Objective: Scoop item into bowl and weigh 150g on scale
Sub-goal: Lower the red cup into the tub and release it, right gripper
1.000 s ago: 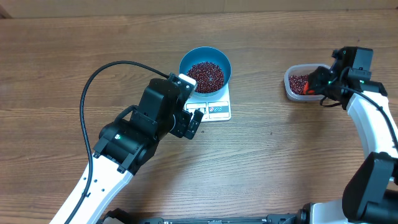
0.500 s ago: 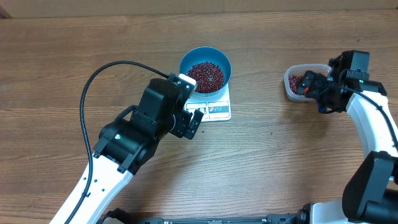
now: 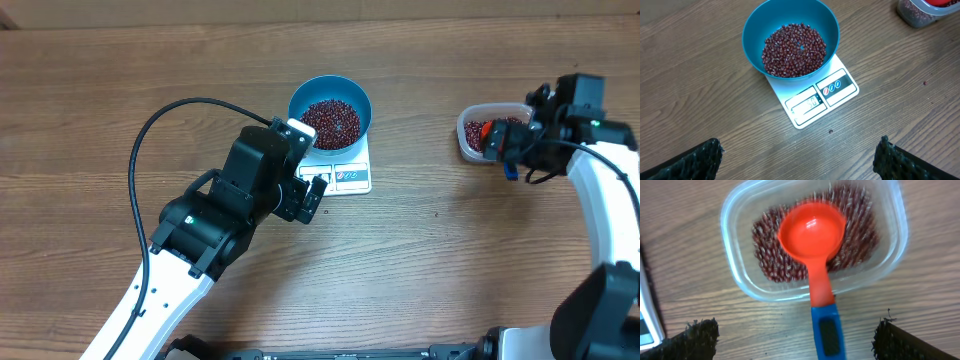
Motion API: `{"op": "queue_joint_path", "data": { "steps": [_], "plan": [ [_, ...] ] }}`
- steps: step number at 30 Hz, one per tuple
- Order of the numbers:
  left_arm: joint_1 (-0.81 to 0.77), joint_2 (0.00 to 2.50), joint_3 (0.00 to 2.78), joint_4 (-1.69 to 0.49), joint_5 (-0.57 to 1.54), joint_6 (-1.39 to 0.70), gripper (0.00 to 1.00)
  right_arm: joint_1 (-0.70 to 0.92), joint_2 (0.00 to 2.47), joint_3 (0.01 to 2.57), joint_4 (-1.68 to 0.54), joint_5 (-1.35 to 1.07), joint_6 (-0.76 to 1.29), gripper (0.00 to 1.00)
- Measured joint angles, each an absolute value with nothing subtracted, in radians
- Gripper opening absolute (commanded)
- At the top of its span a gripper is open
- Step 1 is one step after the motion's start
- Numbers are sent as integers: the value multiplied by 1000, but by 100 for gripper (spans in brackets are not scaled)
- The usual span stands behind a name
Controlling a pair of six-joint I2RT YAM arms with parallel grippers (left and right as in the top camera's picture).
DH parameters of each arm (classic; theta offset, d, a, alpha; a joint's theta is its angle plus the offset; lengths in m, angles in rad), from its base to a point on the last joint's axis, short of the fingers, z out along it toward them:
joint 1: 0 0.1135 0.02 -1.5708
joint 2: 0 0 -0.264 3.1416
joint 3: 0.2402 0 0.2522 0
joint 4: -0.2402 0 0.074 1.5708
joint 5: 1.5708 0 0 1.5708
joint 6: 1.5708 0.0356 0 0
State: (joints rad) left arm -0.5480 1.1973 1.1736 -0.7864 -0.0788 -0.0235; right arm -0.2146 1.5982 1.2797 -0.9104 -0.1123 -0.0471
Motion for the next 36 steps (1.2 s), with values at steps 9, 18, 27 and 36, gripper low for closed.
{"op": "queue_joint_path", "data": {
  "steps": [9,18,27,36],
  "plan": [
    [-548,1197,1174,-786,-79,-23,100,-215,1505,1358,-962,-70,-121,100],
    [-548,1197,1174,-786,-79,-23,100,-215,1505,1358,-962,-63,-132,100],
    [-548,1197,1174,-786,-79,-23,100,-215,1505,1358,-962,-63,-132,100],
    [-548,1197,1174,-786,-79,-23,99,-215,1505,1358,-963,-63,-132,100]
  ]
}}
